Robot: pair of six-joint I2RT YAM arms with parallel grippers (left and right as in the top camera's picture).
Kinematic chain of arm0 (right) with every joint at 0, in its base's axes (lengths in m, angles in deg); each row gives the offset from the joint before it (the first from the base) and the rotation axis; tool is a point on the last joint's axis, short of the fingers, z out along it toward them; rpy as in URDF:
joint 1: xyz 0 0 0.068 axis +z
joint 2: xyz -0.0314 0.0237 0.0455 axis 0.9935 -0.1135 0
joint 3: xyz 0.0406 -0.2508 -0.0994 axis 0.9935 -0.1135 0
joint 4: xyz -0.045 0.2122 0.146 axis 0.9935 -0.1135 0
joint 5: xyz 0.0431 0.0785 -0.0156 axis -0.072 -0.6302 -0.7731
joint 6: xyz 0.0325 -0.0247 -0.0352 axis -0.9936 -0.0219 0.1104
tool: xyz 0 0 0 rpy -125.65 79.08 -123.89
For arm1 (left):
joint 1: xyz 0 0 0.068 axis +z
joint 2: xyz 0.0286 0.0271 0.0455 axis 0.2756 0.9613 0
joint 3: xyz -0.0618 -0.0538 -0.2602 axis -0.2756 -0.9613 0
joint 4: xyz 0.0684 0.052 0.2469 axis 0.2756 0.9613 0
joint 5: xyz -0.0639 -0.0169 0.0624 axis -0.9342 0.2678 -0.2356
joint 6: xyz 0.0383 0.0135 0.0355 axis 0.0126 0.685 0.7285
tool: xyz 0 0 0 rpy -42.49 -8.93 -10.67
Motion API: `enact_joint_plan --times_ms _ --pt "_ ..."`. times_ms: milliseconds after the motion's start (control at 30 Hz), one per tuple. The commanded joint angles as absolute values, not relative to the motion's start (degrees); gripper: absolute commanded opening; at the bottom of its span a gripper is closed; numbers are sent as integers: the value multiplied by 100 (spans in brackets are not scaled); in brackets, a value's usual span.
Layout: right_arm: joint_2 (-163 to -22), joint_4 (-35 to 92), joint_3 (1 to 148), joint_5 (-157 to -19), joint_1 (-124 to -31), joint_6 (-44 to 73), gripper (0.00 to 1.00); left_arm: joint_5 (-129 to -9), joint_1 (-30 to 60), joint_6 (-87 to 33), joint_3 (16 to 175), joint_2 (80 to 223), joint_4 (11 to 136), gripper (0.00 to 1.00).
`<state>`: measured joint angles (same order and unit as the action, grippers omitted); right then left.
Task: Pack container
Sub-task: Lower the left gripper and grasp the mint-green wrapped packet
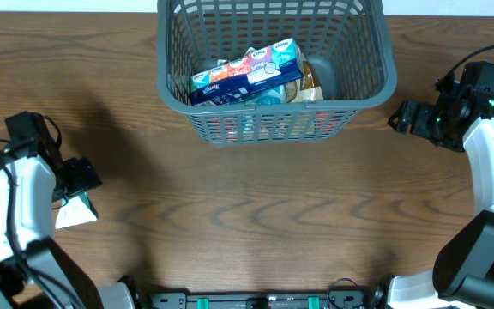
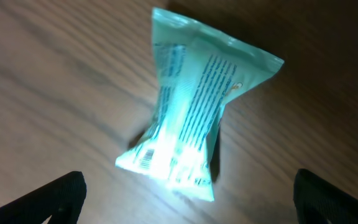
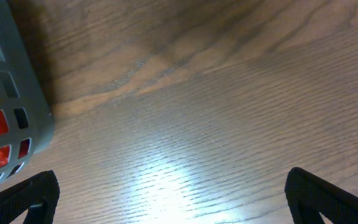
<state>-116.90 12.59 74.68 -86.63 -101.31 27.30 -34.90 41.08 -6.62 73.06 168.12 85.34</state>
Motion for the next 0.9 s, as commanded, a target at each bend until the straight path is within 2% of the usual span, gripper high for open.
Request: enact_joint_plan --times_ms 0,400,600,867 --pt "-11690 1244 7459 -8709 -10102 2798 99 -3503 4138 -205 7293 17046 8385 99" --pt "-11690 1237 7459 -8707 -10102 2798 99 -3647 4171 527 7291 17280 7670 99" --pt "-11690 1259 7459 -8707 -10102 2800 99 -3783 4219 449 7291 17597 7679 99" --pt "-11690 1257 7459 -8705 -10102 2800 99 -3787 4324 -246 7286 17715 7507 99"
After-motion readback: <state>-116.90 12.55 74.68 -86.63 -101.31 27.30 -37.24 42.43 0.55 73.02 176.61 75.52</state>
